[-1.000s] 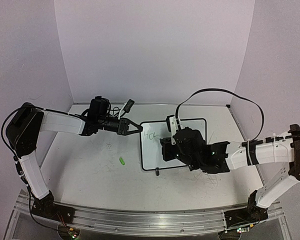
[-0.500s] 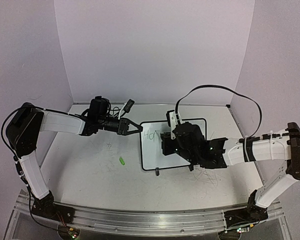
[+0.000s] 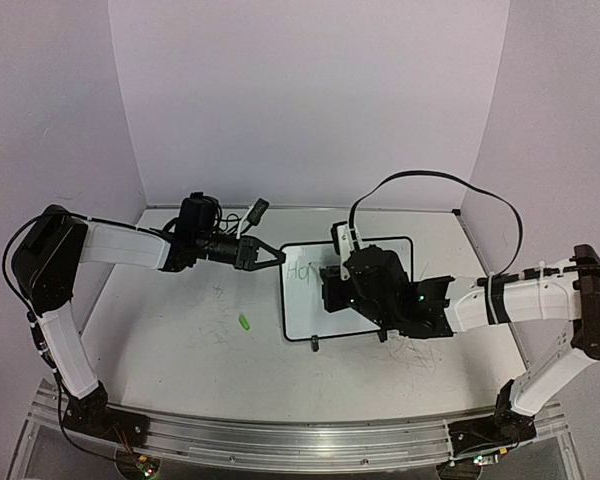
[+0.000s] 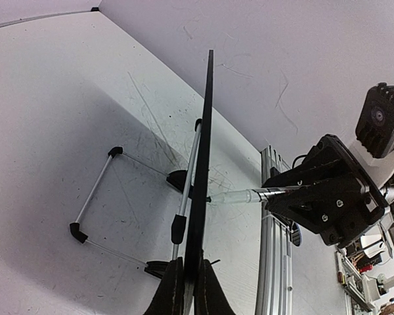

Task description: Write a sentence on the whiteboard

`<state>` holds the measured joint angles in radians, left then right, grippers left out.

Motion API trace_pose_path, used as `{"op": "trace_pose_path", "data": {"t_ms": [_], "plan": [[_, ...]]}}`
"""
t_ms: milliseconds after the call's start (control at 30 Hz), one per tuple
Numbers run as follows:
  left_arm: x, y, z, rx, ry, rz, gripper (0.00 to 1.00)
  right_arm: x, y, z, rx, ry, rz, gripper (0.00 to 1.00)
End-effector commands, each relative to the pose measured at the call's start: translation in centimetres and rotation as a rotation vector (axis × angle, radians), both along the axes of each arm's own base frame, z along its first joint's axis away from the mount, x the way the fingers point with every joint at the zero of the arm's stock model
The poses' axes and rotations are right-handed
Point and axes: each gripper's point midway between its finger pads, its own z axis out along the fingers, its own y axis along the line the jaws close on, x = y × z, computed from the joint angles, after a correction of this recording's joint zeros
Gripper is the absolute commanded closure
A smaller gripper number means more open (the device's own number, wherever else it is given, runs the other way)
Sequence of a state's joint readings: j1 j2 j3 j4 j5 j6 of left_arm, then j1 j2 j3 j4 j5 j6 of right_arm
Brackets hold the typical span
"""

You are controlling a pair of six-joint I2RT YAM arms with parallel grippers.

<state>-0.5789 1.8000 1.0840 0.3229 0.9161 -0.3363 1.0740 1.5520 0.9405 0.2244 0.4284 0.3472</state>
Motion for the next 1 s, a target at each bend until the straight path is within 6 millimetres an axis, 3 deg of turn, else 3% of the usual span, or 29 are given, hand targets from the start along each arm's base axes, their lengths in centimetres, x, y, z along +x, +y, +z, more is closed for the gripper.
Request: {"op": "trace_pose_path", "data": {"t_ms": [0, 667, 967], "plan": [[-1.3, -0.1, 2.7, -0.049, -0.036, -0.047, 1.0, 0.8, -0.5, 0.9, 0.025, -0.018, -0.059, 1.0], [-1.3, -0.2, 2.7, -0.05, -0.035, -0.047, 1.0, -0.3, -2.2, -0.7, 0.017, 0.034, -0.077, 1.0], [-1.3, -0.2, 2.7, -0.049, -0.034, -0.047, 1.0, -0.9, -0.6, -1.6, 0.011, 0.057, -0.026, 1.0]]}}
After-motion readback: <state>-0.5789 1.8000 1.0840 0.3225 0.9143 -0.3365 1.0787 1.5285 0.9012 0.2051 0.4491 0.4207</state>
